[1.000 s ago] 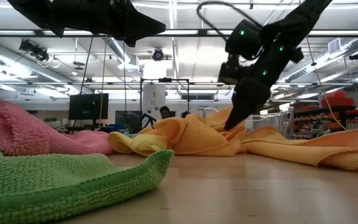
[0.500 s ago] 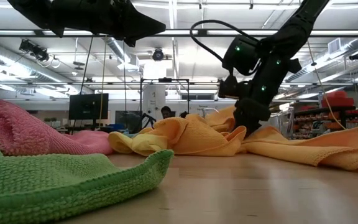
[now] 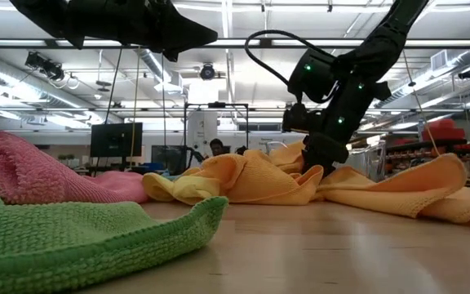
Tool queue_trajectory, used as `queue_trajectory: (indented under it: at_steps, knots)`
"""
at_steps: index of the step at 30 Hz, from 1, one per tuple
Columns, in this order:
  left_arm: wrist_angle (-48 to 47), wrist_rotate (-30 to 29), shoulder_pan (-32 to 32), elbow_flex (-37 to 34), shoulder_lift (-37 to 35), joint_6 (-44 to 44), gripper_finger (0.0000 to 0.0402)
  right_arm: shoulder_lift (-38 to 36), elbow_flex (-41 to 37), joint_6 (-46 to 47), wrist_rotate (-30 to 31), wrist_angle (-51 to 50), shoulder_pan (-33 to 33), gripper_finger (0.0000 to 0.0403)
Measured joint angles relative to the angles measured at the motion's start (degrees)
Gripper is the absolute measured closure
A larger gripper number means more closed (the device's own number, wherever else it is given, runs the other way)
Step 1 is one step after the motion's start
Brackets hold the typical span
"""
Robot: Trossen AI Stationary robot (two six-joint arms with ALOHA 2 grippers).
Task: Fold microfiber towels
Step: Fold the right orange microfiber cloth
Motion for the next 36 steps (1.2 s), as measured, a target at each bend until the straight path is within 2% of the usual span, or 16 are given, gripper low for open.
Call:
queue_trajectory:
  at_steps: [9, 19, 23, 27, 31, 36]
  knots:
    - [-0.04, 0.00, 0.00, 0.00, 0.00, -0.01, 0.0376, -12.05, -0.36, -1.03, 1.95, -4.08, 0.13, 0.0398]
    - [-0.59, 0.04, -0.09, 0.00, 0.65, -2.49, 0.0385, -26.85, -0.30, 0.39, 3.14, -6.01, 4.79, 0.0400]
    - [-0.23, 0.05, -0.09, 0.05, 2.58, -6.59, 0.0378, -32.63, -0.30, 0.09, 12.68, -4.49, 8.75, 0.0400]
    - [0.50, 0.04, -0.45, 1.71, 5.14, -7.57, 0.0348, -35.99, 0.31, -3.14, 22.67, 0.13, 12.26, 0.0400]
    - [0.50, 0.02, -1.83, 4.99, 7.49, -7.20, 0.0308, -35.12, 5.67, -7.36, 30.82, -1.02, 14.86, 0.0400]
    - [-0.07, -0.80, -2.98, 8.70, 11.55, -8.06, 0.0258, -29.32, 15.13, -10.99, 40.16, -7.18, 17.20, 0.0400]
